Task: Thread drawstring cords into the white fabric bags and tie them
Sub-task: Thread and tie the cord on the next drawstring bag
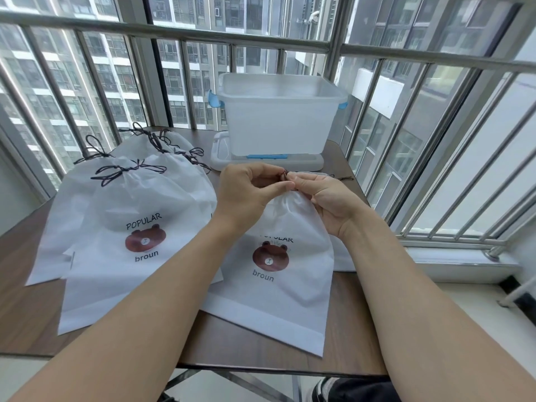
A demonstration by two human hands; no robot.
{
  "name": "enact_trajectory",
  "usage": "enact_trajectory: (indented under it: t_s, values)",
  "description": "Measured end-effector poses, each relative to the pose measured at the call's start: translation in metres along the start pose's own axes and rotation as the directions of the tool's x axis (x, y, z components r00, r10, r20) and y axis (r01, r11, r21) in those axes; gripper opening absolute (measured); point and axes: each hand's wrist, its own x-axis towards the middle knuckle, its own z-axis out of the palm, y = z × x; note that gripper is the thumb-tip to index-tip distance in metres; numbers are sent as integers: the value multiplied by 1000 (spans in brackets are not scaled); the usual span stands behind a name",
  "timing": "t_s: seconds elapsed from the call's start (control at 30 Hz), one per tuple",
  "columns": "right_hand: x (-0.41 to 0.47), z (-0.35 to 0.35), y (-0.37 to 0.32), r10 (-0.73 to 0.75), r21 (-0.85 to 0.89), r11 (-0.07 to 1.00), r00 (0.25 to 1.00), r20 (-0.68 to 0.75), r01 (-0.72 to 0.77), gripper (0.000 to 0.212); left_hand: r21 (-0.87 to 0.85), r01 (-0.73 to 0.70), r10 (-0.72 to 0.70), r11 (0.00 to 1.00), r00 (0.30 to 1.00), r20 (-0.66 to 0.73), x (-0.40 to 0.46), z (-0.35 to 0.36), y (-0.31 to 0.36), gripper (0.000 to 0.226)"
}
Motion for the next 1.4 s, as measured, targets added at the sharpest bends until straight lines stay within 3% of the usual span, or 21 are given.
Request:
enact_trajectory:
  t_s: [0.2,0.4,0.57,0.7,0.83,1.07,1.13,1.2,1.3,1.4]
  values:
    - [1,1,1,-7,34,999,999,-33,9,17,-132,150,-158,980,986,-52,1,4,-2,14]
    - [0,4,-1,-35,25,999,994,-103,38,15,-135,148,-160,980,983,-88,3,3,-1,12]
    - [2,-6,-1,-116,-118,989,964,-238,90,15,194,44,-11,980,985,-169,8,-9,-5,12]
    - [5,-12,0,-182,-256,962,926,-332,97,12,270,42,5,962,985,-171,12,-13,-11,14]
    - [5,-17,-2,-241,-350,932,883,-403,95,12,156,138,-103,978,971,-218,12,-14,-9,16]
    - [8,-10,0,-364,-362,913,773,-519,187,17,-27,204,-203,979,937,-284,15,-7,-6,8]
    - [7,-10,-1,-274,-289,946,835,-478,145,24,-76,212,-225,974,939,-261,16,-7,-8,8]
    - [8,-11,-3,-109,-218,975,939,-326,38,43,-137,224,-250,965,942,-223,16,-9,-9,9]
    - [9,-11,1,28,-332,941,993,-112,-64,75,-154,230,-259,961,943,-210,14,-4,-6,8]
    - [10,-10,7,-60,-459,888,986,-155,-18,44,-186,226,-265,956,938,-223,15,-4,2,11]
